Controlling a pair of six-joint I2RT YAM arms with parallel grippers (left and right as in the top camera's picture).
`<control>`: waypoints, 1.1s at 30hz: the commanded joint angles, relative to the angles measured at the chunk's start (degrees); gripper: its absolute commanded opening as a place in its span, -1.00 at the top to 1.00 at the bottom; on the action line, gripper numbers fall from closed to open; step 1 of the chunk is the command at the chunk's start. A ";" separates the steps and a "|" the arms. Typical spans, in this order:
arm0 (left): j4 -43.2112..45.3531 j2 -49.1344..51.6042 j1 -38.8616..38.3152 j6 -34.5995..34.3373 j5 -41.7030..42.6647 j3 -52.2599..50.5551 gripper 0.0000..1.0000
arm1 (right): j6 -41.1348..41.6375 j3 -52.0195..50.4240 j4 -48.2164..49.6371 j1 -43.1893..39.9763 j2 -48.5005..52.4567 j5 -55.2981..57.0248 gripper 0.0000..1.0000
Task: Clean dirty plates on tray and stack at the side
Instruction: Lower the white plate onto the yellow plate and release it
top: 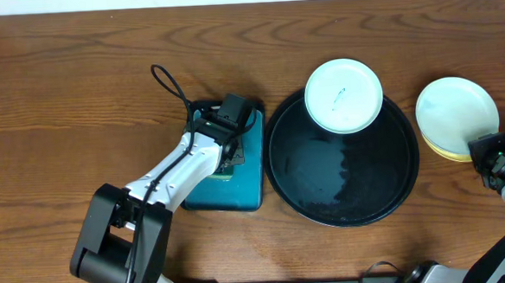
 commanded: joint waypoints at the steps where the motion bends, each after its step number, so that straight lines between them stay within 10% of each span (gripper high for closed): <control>1: -0.28 0.13 0.31 0.37 -0.11 -0.33 0.85 | 1.05 0.09 0.24 -0.15 0.26 1.84 0.98; 18: -0.35 0.15 0.31 0.37 -0.11 -0.33 0.85 | 0.66 0.09 0.00 0.83 0.26 3.50 0.33; 26: -0.33 0.15 0.31 0.37 -0.11 -0.33 0.85 | -14.86 0.28 12.83 8.17 0.26 -18.78 0.04; 33: -0.33 0.15 0.31 0.37 -0.11 -0.33 0.85 | -27.43 3.74 9.27 21.49 0.39 -15.52 -0.08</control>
